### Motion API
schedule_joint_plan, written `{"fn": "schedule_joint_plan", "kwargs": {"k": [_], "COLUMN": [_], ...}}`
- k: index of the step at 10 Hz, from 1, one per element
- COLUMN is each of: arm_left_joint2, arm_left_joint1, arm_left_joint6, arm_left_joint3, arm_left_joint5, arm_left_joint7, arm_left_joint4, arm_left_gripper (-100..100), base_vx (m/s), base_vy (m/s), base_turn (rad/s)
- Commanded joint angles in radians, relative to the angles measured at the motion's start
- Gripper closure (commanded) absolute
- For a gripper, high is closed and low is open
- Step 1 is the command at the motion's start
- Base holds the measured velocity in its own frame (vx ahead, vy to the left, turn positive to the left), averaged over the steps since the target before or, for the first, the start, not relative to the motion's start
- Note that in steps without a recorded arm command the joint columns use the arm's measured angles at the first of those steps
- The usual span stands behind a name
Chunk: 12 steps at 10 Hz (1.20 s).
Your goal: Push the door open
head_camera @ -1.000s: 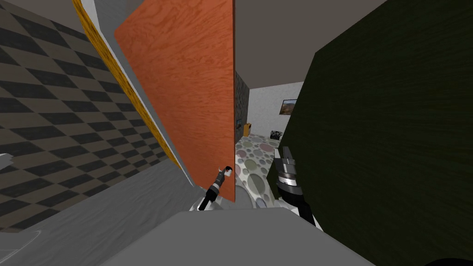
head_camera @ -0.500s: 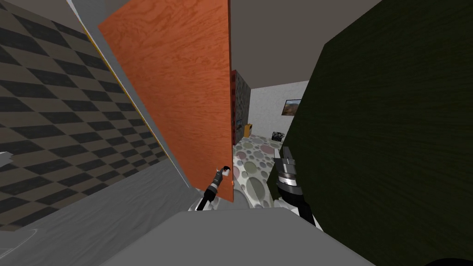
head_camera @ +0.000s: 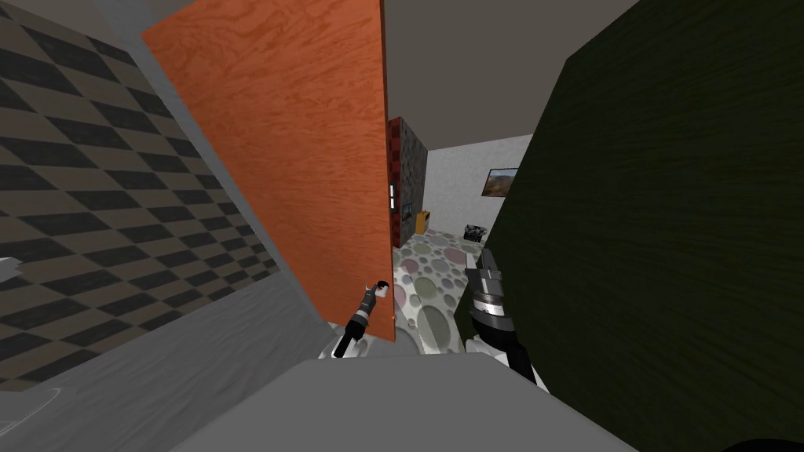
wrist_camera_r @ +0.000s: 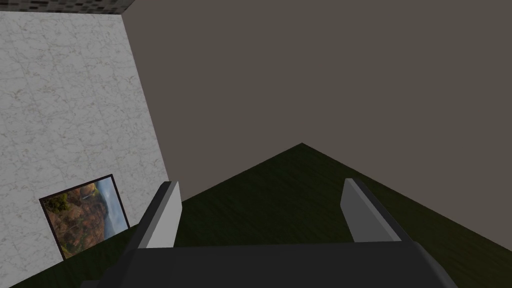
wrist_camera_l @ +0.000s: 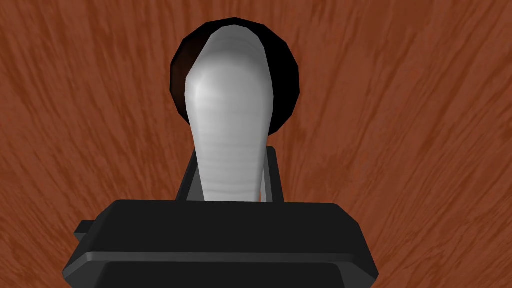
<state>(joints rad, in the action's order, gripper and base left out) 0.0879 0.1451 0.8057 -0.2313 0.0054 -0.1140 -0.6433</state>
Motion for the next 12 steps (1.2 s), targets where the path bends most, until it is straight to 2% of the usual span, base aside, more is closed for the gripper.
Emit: {"fn": "schedule_joint_plan", "kwargs": {"k": [1, 2, 3, 6, 7, 12], "arm_left_joint2": [0.012, 0.012, 0.009, 0.006, 0.003, -0.008], "arm_left_joint1": [-0.008, -0.008, -0.005, -0.003, -0.001, 0.005], "arm_left_joint6": [-0.012, -0.012, -0.012, -0.013, -0.014, -0.016], "arm_left_joint3": [0.017, 0.017, 0.045, 0.063, 0.089, 0.148], "arm_left_joint5": [0.006, 0.006, 0.017, 0.025, 0.035, 0.058], "arm_left_joint7": [0.004, 0.004, 0.017, 0.026, 0.039, 0.067], "arm_left_joint4": [-0.031, -0.031, -0.024, -0.020, -0.014, -0.001], "arm_left_gripper": [100, 100, 100, 100, 100, 100], "base_vx": [0.080, 0.035, 0.101, 0.112, 0.143, 0.160], "base_vy": [-0.086, -0.030, -0.088, -0.124, -0.120, -0.143], "base_turn": [0.031, 0.004, 0.081, 0.055, 0.054, 0.069]}}
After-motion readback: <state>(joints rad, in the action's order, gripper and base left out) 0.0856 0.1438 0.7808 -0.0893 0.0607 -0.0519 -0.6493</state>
